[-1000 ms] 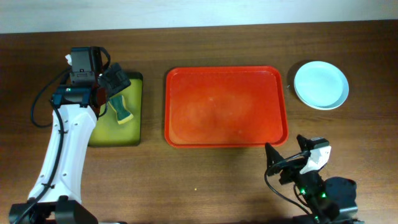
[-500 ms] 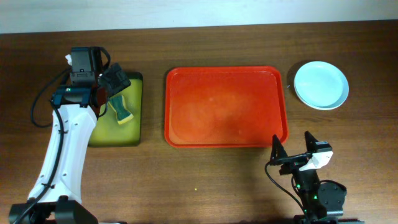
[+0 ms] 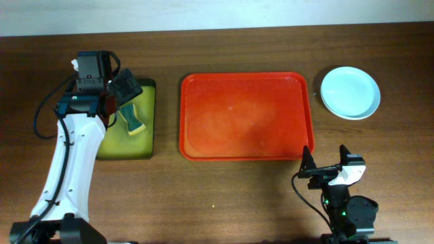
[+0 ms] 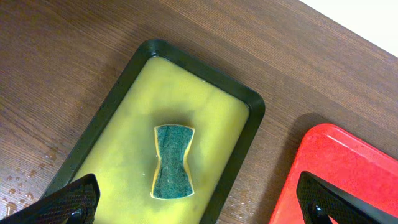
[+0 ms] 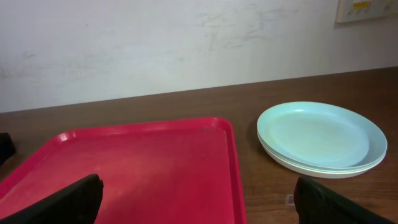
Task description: Clean dirty plates on tray and stack at the side
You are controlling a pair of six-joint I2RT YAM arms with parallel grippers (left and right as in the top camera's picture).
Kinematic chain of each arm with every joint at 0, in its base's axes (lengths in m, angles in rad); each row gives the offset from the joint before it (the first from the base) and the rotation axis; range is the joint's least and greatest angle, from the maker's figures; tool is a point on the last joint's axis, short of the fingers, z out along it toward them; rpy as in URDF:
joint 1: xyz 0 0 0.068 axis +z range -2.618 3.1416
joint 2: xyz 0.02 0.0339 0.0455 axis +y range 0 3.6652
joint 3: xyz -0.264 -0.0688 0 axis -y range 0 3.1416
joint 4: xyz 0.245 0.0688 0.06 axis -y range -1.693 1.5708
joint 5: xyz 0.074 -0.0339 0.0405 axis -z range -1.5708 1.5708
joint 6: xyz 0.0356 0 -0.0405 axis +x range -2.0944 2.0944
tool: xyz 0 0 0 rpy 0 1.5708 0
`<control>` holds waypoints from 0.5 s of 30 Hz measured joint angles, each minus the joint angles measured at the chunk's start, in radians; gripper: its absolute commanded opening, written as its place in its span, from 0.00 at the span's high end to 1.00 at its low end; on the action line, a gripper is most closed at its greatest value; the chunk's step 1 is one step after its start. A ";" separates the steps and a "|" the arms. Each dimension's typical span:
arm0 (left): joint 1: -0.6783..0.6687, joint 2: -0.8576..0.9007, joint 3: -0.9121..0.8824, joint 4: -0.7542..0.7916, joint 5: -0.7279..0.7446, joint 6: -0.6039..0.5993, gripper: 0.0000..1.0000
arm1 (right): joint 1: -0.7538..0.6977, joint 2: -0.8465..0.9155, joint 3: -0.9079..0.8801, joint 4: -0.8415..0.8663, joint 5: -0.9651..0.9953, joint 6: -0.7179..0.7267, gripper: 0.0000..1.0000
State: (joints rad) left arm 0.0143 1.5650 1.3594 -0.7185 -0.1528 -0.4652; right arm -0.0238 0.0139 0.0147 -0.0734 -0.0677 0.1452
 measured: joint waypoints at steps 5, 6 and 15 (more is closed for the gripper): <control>0.000 0.000 0.000 0.000 0.000 0.000 0.01 | 0.000 0.000 0.000 0.000 0.000 -0.003 0.01; 0.000 0.000 0.000 0.000 0.000 0.000 0.01 | 0.000 0.000 0.000 0.000 0.000 -0.003 0.01; 0.000 -0.006 0.000 -0.048 -0.025 0.001 0.01 | 0.000 0.000 0.000 0.000 0.000 -0.004 0.01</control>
State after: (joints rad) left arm 0.0143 1.5593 1.3590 -0.7670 -0.1776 -0.4644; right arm -0.0238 0.0139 0.0147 -0.0738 -0.0673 0.1413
